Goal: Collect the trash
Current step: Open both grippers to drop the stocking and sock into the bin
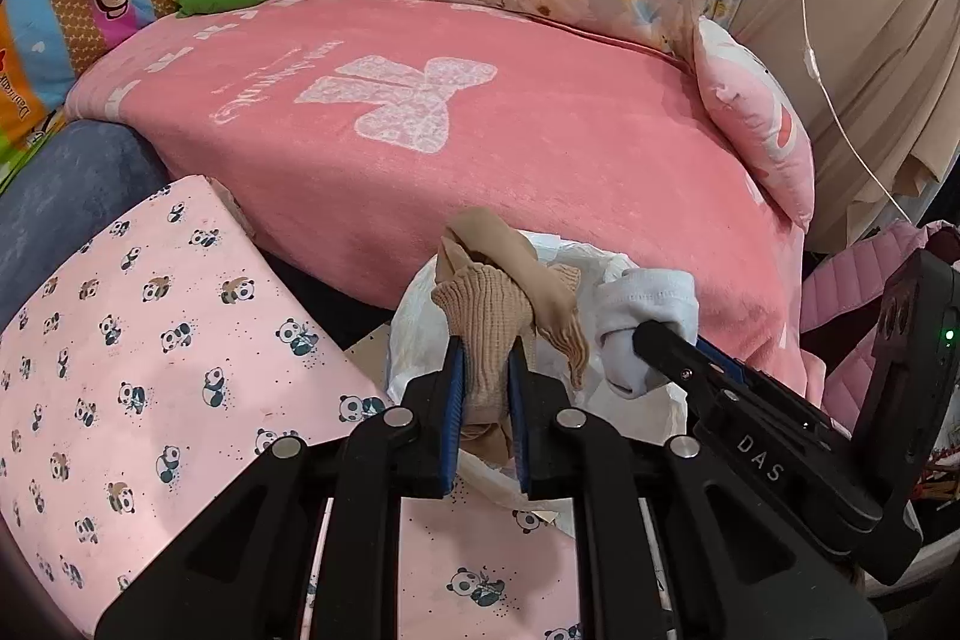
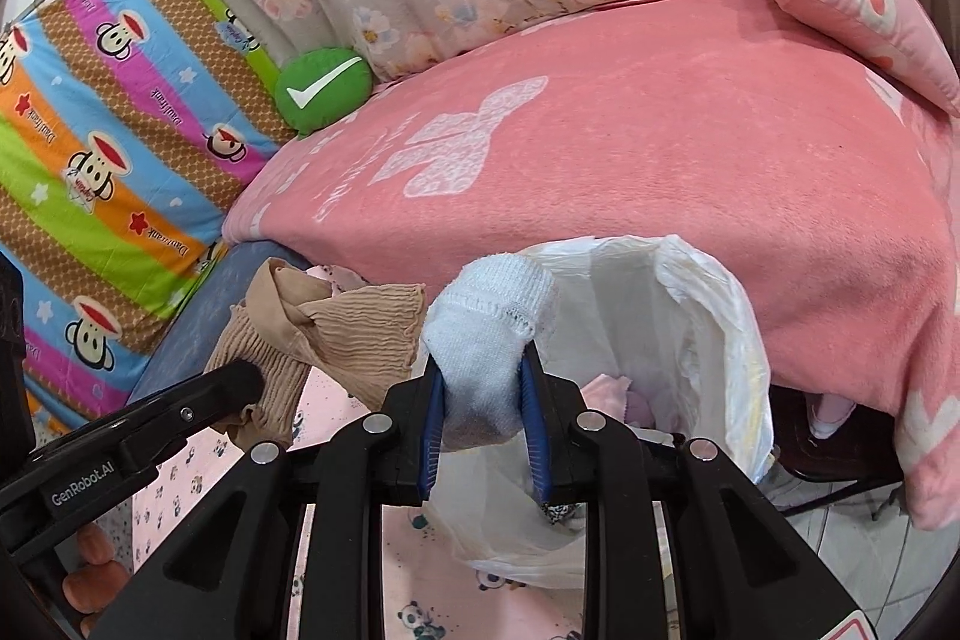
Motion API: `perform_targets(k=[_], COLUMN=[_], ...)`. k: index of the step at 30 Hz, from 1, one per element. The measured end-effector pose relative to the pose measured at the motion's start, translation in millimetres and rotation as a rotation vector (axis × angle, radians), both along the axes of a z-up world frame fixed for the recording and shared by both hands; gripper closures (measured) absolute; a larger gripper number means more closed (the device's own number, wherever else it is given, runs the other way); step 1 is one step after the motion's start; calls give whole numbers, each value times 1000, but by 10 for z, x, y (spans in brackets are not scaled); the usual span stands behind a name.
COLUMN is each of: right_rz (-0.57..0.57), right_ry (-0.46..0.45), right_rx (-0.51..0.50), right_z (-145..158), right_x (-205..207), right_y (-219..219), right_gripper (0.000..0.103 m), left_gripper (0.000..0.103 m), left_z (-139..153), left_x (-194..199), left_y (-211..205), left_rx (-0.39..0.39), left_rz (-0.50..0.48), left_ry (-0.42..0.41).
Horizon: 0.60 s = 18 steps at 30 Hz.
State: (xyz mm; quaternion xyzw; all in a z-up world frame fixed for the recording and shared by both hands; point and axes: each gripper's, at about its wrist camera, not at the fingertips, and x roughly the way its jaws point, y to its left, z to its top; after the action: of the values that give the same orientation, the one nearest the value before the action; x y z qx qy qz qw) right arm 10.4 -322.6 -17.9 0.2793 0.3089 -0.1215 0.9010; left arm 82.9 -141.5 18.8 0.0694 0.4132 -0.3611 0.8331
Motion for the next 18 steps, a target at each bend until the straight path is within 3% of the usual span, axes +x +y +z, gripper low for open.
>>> perform_targets(k=[7, 10, 12, 18], right_rz=[-21, -30, -32, -20], right_ry=[5, 4, 3, 5], right_rx=[13, 19, 20, -2], right_z=[-56, -61, -70, -38], right_x=[-32, -50, -42, -33], right_y=[-85, -127, -125, -103], right_gripper=[76, 75, 71, 63], left_gripper=[88, 69, 48, 47], left_z=[-107, -138, -132, -108], left_x=[-4, 8, 10, 27], left_y=[-152, -155, -131, -75], left_rx=[28, 35, 35, 39], left_rz=[5, 25, 48, 71], left_ry=[15, 19, 9, -7])
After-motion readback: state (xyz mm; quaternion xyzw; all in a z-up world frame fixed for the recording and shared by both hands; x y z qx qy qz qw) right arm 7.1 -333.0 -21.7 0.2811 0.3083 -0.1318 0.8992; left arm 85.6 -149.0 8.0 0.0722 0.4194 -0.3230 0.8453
